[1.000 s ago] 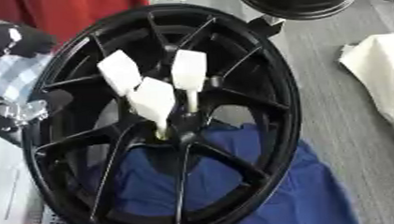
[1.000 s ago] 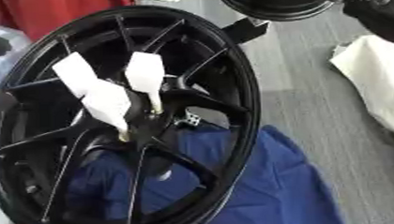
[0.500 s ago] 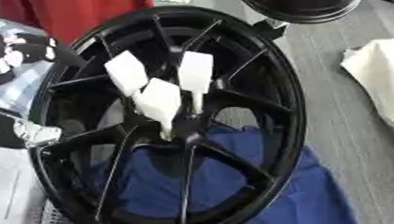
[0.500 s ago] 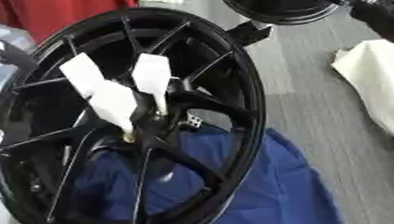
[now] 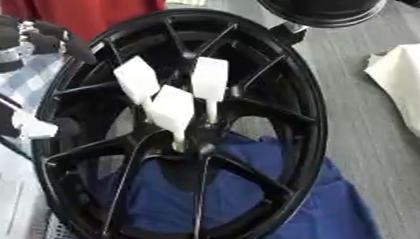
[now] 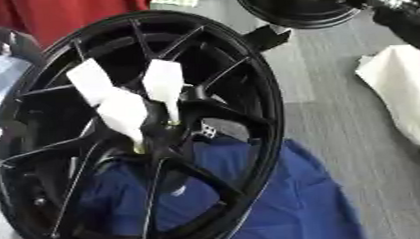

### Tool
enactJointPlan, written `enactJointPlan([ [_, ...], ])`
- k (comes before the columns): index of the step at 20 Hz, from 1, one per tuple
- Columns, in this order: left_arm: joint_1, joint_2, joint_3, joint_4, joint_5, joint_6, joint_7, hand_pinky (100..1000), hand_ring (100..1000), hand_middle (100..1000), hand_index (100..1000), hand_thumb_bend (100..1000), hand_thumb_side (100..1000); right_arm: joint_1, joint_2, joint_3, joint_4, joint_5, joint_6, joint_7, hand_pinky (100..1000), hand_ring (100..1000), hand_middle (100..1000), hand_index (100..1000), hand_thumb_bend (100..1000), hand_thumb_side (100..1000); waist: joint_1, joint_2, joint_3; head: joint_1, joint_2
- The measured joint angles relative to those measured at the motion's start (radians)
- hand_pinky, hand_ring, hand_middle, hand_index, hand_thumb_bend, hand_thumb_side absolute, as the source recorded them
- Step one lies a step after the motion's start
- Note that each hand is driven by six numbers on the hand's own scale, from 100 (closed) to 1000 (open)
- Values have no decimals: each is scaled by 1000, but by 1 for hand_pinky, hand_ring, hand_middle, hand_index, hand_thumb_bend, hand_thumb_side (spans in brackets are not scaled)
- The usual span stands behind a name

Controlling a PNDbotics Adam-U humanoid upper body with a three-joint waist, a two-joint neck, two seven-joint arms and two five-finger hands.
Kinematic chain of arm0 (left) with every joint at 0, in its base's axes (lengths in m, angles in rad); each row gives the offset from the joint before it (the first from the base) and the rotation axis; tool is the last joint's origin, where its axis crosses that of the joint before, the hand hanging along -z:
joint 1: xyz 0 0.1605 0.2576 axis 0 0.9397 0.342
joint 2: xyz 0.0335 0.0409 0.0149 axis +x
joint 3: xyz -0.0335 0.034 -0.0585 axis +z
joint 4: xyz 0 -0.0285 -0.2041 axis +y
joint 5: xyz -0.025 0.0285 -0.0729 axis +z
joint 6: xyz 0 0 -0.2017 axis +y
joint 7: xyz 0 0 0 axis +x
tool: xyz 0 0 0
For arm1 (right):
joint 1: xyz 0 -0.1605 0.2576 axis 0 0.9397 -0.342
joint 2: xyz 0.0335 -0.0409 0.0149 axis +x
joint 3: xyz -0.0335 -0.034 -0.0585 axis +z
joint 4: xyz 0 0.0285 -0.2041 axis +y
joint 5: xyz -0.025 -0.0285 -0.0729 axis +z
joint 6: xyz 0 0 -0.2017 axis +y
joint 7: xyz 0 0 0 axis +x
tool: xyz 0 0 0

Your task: Pull the pin out of the wheel hub.

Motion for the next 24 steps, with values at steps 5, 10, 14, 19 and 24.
enactJointPlan([
  [5,-65,-36,11,22,47,3,-129,855,835,789,848,449,331,0,0,5,5,2,1,6,935,750,594,768,100,575,16,0,-15,3,-1],
  [10,-112,-64,-11,61,44,-3,-139,854,831,785,845,450,334,0,-1,6,6,9,2,10,935,750,594,768,100,579,24,2,-29,11,-1],
  [14,-150,-95,-33,95,53,-4,-139,853,831,788,844,458,329,-4,-1,10,6,9,4,14,935,750,595,768,100,582,26,9,-37,18,-5],
  [19,-190,-138,-72,129,59,-10,-140,855,837,809,854,467,319,-18,-1,16,6,9,5,21,935,750,594,768,100,583,26,14,-51,31,-11],
  [24,-212,-172,-107,170,48,-21,-137,857,840,813,857,470,295,-23,-1,18,6,10,7,23,936,750,594,767,100,586,29,21,-60,43,-19],
])
